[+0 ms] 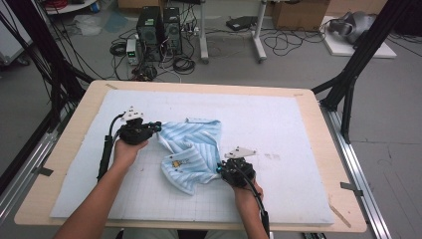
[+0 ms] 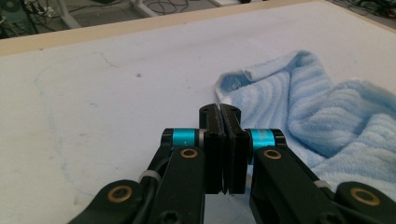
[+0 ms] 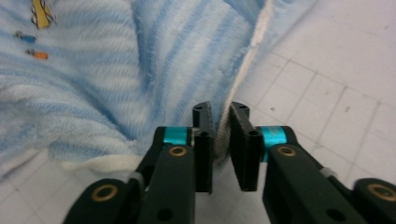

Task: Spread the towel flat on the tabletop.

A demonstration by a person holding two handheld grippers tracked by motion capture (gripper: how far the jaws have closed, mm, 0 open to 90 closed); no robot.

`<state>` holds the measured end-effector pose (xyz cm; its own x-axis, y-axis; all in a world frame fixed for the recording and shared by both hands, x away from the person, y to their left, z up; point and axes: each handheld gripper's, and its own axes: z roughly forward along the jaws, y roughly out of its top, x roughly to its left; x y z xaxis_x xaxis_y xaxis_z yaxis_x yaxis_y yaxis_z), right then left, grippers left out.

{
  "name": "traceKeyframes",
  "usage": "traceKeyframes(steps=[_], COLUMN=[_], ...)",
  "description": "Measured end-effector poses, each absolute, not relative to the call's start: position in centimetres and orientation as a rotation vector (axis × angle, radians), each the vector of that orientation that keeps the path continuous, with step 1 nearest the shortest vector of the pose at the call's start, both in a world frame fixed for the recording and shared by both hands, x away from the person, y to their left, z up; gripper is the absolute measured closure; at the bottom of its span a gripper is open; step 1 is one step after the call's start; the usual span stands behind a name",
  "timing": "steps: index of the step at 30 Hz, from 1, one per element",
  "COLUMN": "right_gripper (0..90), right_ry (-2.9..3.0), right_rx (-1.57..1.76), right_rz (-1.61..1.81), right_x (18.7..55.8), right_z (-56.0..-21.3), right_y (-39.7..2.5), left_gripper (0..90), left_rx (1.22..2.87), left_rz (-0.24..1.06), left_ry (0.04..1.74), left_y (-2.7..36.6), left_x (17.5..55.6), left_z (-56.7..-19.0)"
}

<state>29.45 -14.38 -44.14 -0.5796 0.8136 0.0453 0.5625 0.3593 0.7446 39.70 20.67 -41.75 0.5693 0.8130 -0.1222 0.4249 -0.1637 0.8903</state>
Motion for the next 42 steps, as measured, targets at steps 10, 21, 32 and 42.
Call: traceKeyframes(steps=[10,21,32,42], right_gripper=[85.9,85.6,61.7,38.7], right_ry=[2.210,2.096,1.970,2.081], right_rx=[1.235,1.307,1.435,1.338], right_rz=[0.990,0.833,0.880,1.118], right_x=[30.4,35.3,34.8,29.5], right_z=[-43.7,-43.4,-43.3,-43.2], right_y=[-16.9,-18.8,-21.8,-21.6], left_gripper=[88.2,87.7,49.3,35.2], left_rx=[1.688,1.639,1.678,1.655], left_rz=[0.561,0.511,0.480,0.504], left_ry=[1.047,1.064,1.060,1.048], left_y=[21.4,18.6,18.6,19.8], left_x=[40.4,41.5,41.0,38.3], left_z=[-41.8,-43.1,-43.2,-42.6])
